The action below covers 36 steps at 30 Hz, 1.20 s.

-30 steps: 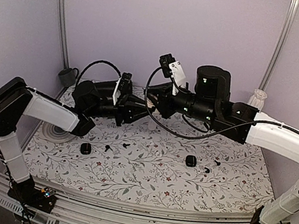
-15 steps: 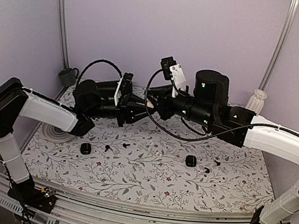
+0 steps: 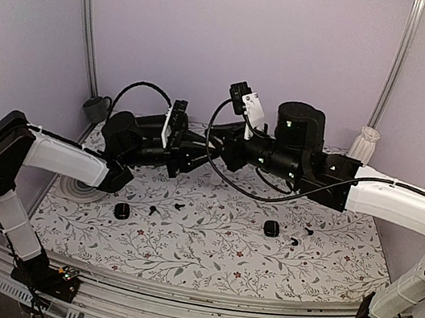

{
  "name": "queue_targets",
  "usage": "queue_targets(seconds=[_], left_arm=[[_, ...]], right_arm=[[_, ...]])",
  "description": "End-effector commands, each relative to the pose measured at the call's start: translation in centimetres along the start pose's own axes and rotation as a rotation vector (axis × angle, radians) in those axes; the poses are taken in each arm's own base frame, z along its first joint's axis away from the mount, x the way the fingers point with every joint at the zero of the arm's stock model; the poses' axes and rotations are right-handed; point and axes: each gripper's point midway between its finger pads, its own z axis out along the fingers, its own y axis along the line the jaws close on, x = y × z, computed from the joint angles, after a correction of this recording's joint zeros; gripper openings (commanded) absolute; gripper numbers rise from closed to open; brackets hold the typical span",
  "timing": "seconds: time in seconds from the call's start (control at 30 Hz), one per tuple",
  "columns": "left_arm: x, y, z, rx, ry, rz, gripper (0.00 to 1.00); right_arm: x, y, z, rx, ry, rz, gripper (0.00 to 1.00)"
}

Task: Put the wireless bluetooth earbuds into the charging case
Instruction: Insert the left earbud into the left side groove of the charging case.

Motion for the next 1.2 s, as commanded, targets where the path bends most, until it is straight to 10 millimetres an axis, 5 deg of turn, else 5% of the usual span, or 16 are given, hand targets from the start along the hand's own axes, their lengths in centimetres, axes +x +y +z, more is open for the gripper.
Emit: queue_targets(seconds=[0.0, 0.83, 1.17], left_arm=[[-2.3, -0.6, 0.0, -0.021, -0.054, 0.076, 0.00], [-1.9, -0.4, -0.2, -0.039, -0.034, 0.111, 0.00], [-1.9, 0.1, -0.3, -0.078, -0.026, 0.127, 0.00]], right_arm=[[0.1, 0.0, -0.5, 0.002, 0.002, 0.021, 0.18], [-0.8, -0.9, -1.2, 0.066, 0.013, 0.056, 0.46], [-3.7, -1.3, -3.2, 0.093, -0.028, 0.115, 0.47]])
